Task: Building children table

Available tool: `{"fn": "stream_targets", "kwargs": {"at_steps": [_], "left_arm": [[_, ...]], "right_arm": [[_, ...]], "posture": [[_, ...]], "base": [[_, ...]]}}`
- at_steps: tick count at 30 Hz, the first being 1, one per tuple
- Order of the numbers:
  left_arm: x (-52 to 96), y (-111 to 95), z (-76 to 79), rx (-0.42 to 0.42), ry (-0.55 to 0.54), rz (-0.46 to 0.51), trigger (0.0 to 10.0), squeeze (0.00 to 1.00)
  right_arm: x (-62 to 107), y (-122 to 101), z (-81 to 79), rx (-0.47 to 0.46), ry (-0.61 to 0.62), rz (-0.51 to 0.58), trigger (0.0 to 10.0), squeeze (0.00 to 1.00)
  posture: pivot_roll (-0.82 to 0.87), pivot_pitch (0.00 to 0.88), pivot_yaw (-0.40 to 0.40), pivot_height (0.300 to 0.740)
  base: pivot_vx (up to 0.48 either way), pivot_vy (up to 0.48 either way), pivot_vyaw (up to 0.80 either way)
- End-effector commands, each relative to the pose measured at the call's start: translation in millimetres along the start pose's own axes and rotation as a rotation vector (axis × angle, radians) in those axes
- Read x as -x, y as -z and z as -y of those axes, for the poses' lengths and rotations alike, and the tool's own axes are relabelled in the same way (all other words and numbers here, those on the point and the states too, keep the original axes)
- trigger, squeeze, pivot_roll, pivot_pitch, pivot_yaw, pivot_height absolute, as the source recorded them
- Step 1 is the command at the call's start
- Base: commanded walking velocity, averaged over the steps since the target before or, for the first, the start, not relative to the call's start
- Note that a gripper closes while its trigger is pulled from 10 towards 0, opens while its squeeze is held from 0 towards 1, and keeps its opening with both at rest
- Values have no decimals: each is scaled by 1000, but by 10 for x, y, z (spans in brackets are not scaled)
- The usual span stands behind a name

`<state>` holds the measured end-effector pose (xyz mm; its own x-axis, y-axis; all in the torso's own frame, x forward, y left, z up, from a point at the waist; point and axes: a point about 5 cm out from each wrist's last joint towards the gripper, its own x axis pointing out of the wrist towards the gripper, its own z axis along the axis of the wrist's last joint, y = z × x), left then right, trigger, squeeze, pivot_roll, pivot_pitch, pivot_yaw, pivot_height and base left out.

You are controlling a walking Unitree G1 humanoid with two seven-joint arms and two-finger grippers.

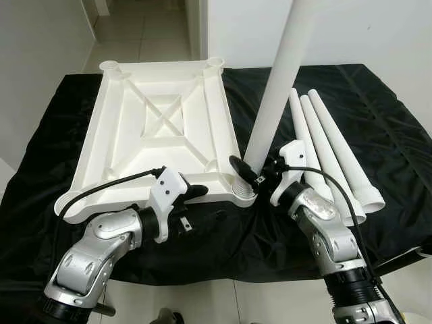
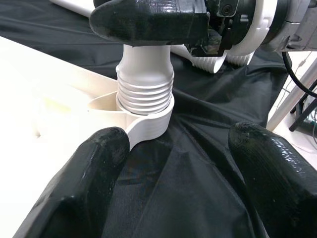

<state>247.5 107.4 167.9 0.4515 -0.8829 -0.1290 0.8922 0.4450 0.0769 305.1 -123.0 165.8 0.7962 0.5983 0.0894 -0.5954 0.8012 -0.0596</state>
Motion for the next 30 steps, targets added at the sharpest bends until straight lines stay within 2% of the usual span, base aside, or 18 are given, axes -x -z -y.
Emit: {"fn": "stream_targets", "kwargs": {"at_steps": [1,14,16,23,26,27,30], "left_arm": [[19,-6,15,-6,-2,-9,10000,0],[4,-2,30,-2,4,-7,10000,0],[-2,0,34,0,5,-5,10000,0],[-3,0,37,0,5,-5,10000,0],[-6,0,41,-1,5,-5,10000,0],[-7,-1,41,-2,4,-4,10000,0],[-4,-3,41,-4,2,-3,10000,0]], "right_arm": [[279,746,80,-144,122,-370,10000,0],[252,765,35,-159,89,-379,10000,0],[262,830,58,-172,107,-432,10000,0],[256,842,79,-170,119,-447,10000,0],[235,820,87,-135,105,-445,10000,0],[226,793,66,-90,84,-421,10000,0],[238,760,18,-40,57,-375,10000,0]], "posture": [[-37,132,62,740],[-38,126,56,740],[-37,120,53,740],[-38,118,51,740],[-39,118,48,740],[-39,118,45,740],[-36,118,42,740]], "base": [[0,0,0],[0,0,0],[0,0,0],[0,0,0],[0,0,0],[0,0,0],[0,0,0]]}}
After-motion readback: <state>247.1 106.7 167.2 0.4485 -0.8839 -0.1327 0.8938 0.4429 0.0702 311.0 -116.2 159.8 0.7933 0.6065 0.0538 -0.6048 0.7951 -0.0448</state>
